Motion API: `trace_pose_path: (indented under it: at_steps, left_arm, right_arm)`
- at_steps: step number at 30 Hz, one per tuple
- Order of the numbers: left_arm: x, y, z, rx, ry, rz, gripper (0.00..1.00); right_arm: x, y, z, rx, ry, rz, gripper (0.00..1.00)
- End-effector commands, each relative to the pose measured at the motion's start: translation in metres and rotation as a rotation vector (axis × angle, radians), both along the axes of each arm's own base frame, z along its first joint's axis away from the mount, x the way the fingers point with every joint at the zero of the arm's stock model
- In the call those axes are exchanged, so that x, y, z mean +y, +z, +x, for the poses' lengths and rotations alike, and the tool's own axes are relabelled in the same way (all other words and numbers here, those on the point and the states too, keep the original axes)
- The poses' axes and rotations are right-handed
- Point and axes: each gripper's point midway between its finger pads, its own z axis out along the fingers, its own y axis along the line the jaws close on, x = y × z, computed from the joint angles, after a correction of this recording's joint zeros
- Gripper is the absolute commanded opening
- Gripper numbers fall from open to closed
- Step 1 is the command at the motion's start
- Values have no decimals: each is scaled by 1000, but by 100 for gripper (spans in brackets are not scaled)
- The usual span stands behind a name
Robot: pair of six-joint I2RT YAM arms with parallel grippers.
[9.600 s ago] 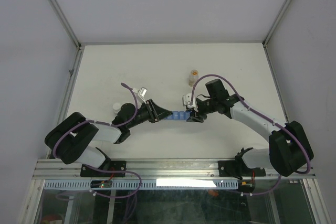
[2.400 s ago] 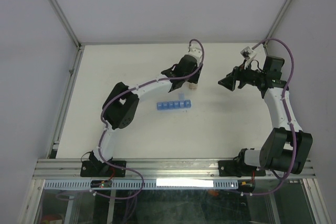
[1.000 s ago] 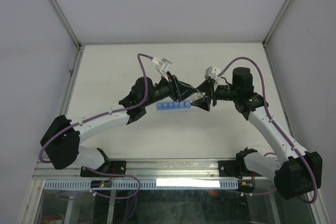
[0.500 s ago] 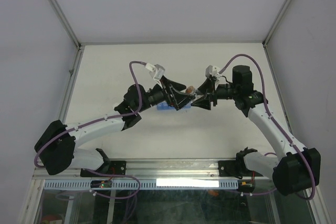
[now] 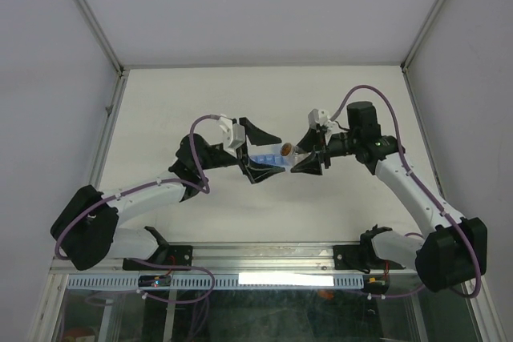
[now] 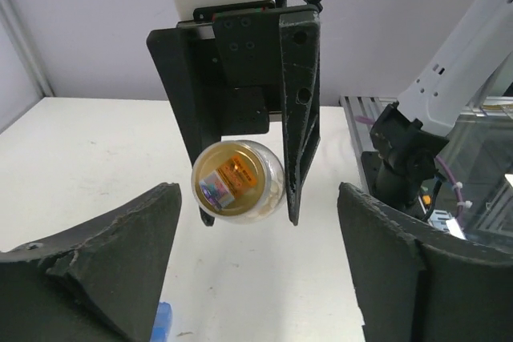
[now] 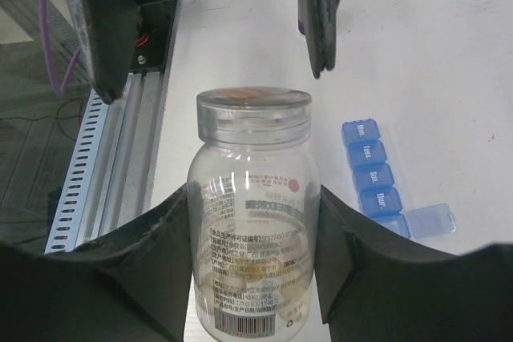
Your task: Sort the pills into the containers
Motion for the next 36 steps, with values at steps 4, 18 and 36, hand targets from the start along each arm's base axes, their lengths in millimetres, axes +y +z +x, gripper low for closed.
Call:
trace_pose_path:
  at_steps: [4, 18, 36]
  left_arm:
    - [-18, 2, 4, -160, -75, 14, 62]
    - [-29, -7, 7, -64, -130, 17, 45]
    - [-7, -16, 42, 642, 451, -248, 0]
  right_arm:
    - [6, 5, 2, -89, 46, -11, 0]
    - [7, -6, 10, -87, 21, -61, 0]
    - [-2, -13, 56, -122, -255, -143, 0]
